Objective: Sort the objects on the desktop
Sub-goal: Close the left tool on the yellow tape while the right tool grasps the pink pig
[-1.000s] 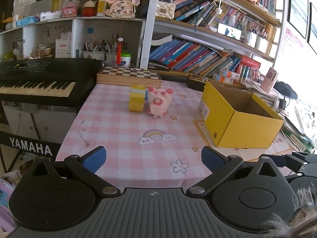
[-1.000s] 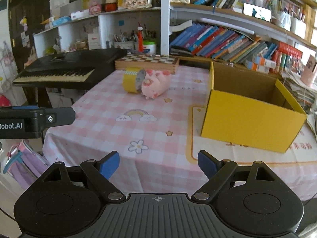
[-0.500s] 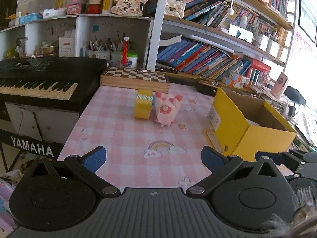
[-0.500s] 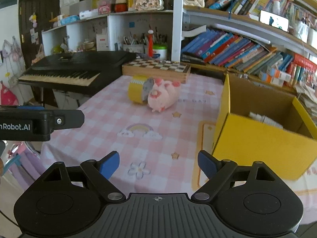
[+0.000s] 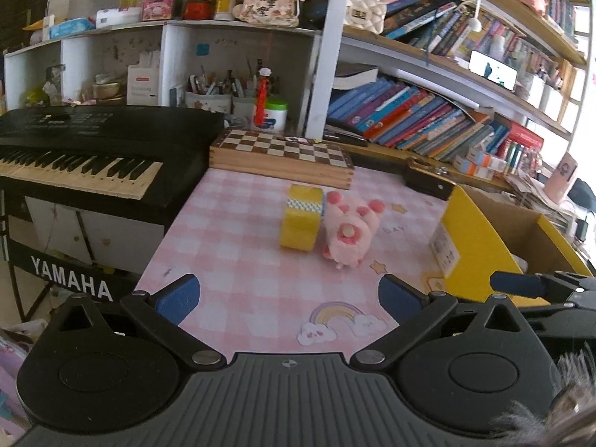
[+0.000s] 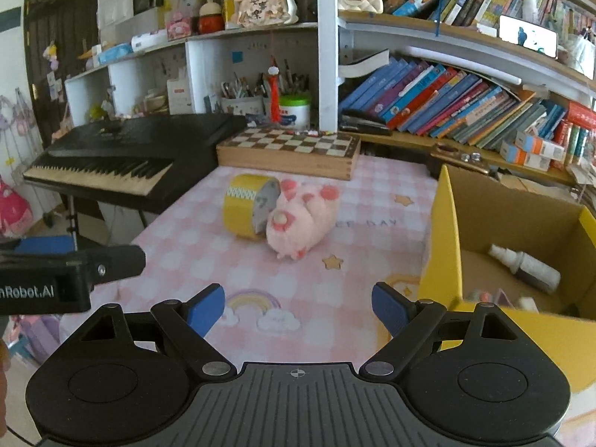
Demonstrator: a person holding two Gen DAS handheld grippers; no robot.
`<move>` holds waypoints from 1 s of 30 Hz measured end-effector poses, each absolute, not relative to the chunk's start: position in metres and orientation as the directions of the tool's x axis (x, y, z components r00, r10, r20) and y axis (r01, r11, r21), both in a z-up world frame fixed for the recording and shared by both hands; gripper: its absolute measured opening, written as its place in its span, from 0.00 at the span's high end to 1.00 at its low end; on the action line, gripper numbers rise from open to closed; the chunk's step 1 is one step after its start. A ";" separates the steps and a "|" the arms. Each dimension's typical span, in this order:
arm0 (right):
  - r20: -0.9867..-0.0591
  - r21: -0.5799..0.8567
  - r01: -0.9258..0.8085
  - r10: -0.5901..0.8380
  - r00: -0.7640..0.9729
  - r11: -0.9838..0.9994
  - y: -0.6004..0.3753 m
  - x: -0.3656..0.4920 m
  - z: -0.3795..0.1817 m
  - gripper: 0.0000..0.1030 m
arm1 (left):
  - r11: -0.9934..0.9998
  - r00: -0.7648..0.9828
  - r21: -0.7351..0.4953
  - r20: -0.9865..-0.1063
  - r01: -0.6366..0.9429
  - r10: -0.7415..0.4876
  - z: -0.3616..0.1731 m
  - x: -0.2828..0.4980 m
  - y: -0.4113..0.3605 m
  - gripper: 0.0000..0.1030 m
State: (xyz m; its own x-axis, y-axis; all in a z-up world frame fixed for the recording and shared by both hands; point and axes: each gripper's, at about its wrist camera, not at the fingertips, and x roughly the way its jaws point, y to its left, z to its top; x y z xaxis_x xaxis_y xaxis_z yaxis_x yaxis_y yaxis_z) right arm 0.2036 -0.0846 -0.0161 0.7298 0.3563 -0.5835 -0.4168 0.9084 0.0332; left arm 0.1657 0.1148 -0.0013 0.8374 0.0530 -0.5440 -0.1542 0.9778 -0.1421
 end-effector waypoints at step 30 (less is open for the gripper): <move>-0.584 0.120 -0.351 0.352 0.732 0.929 -0.081 0.317 -0.016 0.14 | 0.973 0.818 -0.195 -0.576 -0.124 -0.011 -0.011 0.285 0.134 0.03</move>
